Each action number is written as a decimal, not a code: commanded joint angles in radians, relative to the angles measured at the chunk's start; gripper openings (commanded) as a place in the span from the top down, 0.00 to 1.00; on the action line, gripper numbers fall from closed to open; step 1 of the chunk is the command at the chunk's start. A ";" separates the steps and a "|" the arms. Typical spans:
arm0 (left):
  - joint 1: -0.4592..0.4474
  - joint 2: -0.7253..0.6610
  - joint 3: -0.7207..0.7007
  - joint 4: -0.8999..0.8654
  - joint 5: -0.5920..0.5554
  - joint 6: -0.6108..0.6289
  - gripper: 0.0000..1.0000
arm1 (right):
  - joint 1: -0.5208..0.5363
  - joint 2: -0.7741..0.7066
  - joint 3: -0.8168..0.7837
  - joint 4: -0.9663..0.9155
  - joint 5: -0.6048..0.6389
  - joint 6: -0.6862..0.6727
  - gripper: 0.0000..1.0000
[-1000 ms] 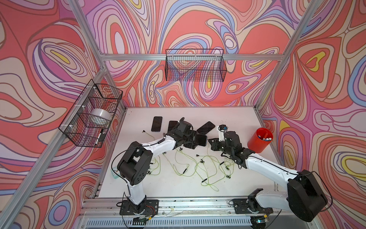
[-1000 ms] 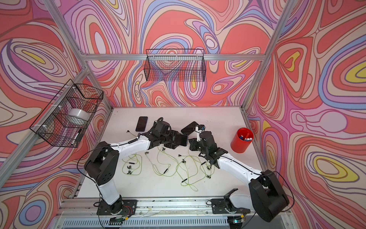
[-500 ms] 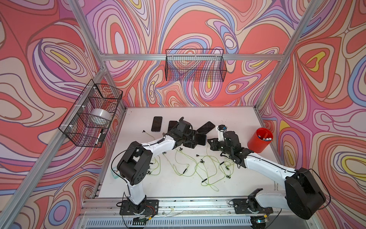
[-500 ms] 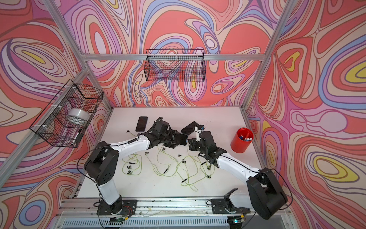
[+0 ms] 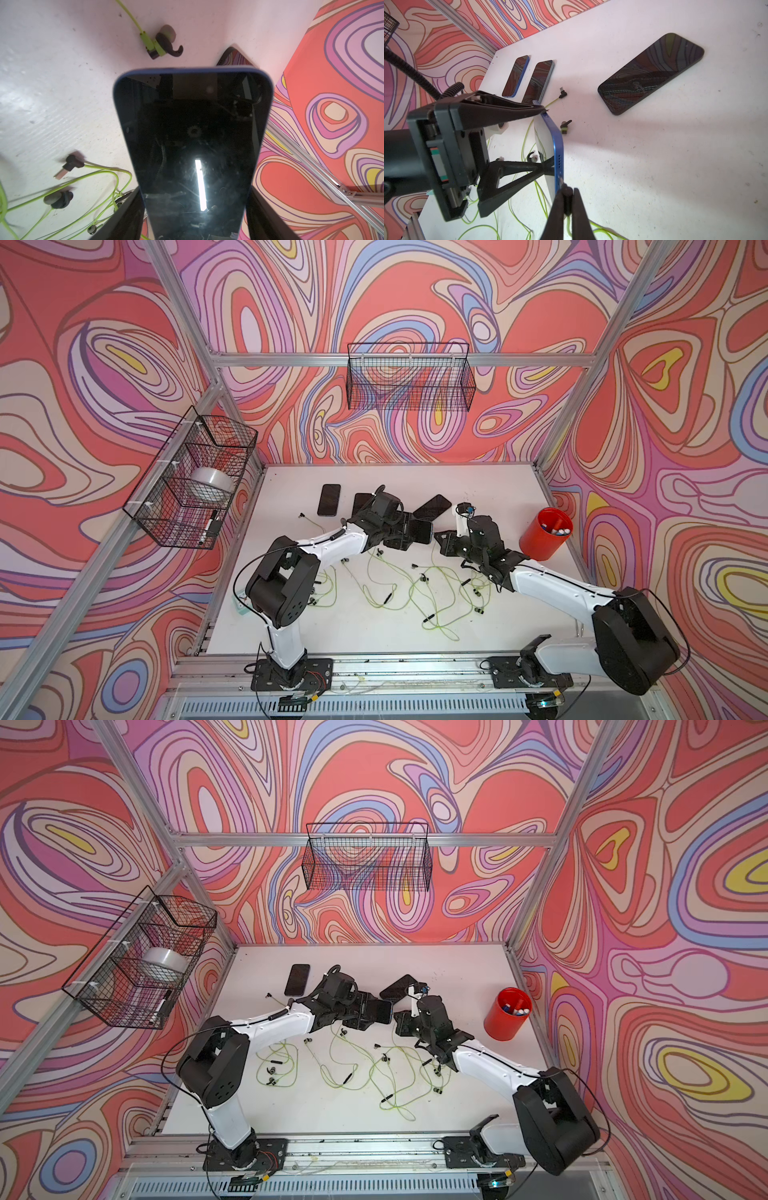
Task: Plug wired earphones into phones
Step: Insert the wired earphone into the phone.
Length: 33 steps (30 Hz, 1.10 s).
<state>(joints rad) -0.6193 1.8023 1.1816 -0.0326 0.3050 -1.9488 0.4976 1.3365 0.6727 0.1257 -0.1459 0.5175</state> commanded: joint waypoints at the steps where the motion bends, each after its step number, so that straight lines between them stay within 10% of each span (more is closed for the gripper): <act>1: -0.005 -0.046 0.004 0.052 0.049 -0.016 1.00 | 0.000 0.018 -0.019 -0.002 -0.002 -0.009 1.00; 33: -0.020 0.000 0.006 0.133 0.142 -0.048 1.00 | -0.001 0.115 0.128 0.001 -0.057 -0.097 1.00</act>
<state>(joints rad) -0.6044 1.8027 1.1816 0.0017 0.3111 -1.9720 0.4885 1.4128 0.7628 0.0917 -0.1505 0.4351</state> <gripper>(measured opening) 0.709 0.073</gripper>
